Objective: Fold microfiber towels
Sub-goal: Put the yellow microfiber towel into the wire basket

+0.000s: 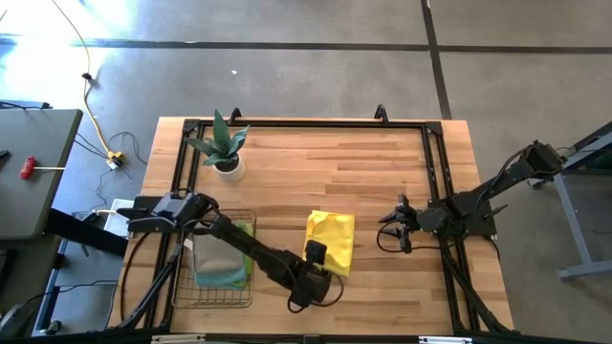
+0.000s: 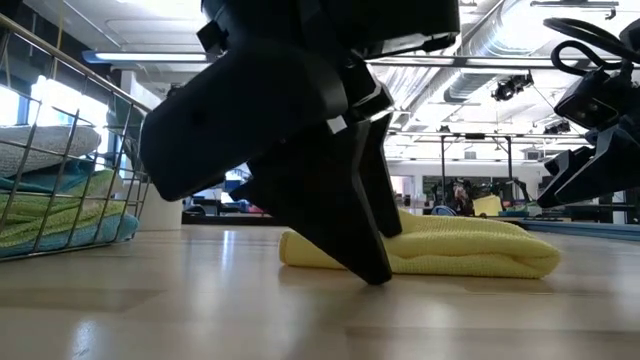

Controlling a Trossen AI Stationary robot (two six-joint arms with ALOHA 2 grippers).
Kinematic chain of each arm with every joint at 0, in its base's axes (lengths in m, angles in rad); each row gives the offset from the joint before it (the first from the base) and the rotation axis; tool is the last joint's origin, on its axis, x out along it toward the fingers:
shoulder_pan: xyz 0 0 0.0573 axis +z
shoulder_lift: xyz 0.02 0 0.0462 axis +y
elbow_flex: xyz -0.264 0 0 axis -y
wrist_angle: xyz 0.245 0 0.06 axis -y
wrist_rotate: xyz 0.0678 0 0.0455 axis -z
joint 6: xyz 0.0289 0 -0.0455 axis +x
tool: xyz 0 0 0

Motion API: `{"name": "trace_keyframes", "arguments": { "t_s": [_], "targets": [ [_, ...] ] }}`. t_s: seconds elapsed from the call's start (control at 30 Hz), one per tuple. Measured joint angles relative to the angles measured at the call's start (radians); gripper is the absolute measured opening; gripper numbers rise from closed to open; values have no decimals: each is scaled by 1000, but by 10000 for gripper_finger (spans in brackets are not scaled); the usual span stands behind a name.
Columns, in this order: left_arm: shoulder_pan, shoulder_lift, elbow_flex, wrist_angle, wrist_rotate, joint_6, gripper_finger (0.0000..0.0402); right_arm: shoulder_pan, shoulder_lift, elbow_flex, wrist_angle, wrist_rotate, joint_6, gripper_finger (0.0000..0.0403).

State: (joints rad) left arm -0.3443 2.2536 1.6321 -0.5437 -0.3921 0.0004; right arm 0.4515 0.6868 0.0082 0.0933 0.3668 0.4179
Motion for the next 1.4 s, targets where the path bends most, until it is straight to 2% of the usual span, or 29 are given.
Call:
{"name": "trace_keyframes", "arguments": {
  "t_s": [0.37,0.63,0.77,1.1,1.3,1.4],
  "targets": [
    [34,1,-2,-11,-48,3,264,0,0,0,0,0,0,146],
    [69,14,-2,-15,-3,-23,255,0,0,0,0,0,0,146],
    [72,27,0,-16,37,-32,208,0,0,0,0,0,0,146],
    [69,32,-1,-4,91,-15,14,0,0,0,0,0,0,146],
    [67,3,-4,-15,97,35,6,0,0,0,0,0,0,146],
    [68,-52,-15,-99,92,65,4,0,0,0,0,0,0,146]
  ]
}}
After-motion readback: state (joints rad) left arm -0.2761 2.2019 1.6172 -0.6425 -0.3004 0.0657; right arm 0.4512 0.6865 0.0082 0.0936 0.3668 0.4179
